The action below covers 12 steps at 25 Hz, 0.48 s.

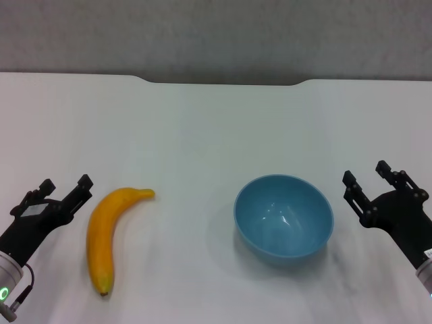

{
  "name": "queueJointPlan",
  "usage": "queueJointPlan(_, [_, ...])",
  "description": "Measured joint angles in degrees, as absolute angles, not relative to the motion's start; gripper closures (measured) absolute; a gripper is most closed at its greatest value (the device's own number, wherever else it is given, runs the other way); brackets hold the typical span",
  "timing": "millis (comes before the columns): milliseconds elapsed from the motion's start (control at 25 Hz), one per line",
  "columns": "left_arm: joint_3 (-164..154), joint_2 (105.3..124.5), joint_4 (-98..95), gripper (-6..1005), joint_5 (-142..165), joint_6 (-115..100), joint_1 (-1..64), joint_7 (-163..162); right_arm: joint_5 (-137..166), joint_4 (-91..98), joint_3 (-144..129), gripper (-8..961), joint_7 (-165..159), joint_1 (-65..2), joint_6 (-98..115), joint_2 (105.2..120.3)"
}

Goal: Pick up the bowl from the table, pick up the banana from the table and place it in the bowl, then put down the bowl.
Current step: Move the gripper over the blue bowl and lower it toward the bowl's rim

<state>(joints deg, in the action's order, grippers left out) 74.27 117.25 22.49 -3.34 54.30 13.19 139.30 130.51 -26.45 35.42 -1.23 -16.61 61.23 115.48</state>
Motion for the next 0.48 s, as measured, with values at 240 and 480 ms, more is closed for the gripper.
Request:
queueJointPlan(240, [74.2,117.25,22.5,91,-3.3,54.3,13.2,139.3,130.5,-26.5,35.4,303,-1.2,-16.6,61.2,115.48])
queueJointPlan(480, [74.2,117.24,22.5,92,-3.3,54.4,13.2,139.3,130.5,-26.5,35.4,303,-1.2,-16.4,61.2,115.56])
